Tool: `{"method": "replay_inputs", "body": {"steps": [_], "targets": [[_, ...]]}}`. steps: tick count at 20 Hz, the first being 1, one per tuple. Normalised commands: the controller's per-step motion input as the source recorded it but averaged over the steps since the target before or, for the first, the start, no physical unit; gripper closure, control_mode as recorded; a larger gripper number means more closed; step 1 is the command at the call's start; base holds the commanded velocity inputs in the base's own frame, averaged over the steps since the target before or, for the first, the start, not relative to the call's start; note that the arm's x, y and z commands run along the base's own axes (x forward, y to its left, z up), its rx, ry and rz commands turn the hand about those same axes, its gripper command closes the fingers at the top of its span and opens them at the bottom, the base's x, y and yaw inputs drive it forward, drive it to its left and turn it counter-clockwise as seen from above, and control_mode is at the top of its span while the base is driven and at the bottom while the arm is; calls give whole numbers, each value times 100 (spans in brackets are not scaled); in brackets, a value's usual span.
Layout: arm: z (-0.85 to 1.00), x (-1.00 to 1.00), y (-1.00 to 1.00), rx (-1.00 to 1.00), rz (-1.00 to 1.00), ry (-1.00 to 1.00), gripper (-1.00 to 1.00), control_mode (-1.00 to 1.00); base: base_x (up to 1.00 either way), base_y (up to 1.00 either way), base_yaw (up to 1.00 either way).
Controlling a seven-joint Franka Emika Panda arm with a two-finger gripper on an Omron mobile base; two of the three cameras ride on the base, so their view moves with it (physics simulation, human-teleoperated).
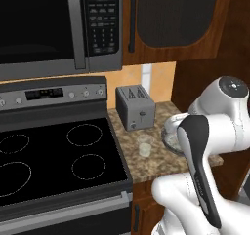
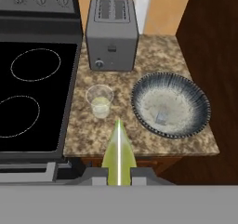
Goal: Grab a lemon wedge from the fridge and one ice cube from the ice bowl, and put them in the glass of lemonade.
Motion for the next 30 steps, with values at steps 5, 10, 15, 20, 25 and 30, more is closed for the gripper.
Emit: {"method": "replay_inputs", "body": {"steps": [5, 10, 15, 20, 25, 30], "targets": [[-2, 14, 4, 0, -2, 1, 100, -100, 14, 0, -1], [-55, 47, 43, 0, -5, 7, 100, -100, 0, 0, 0], [-67, 83, 35, 2, 0, 14, 100, -100, 0, 0, 0], [-26, 97, 0, 2, 0, 29, 100, -100, 0, 0, 0], [-42, 75, 0, 0, 0, 9, 100, -100, 0, 0, 0], [-43, 39, 0, 0, 0, 7, 100, -100, 0, 0, 0]]}}
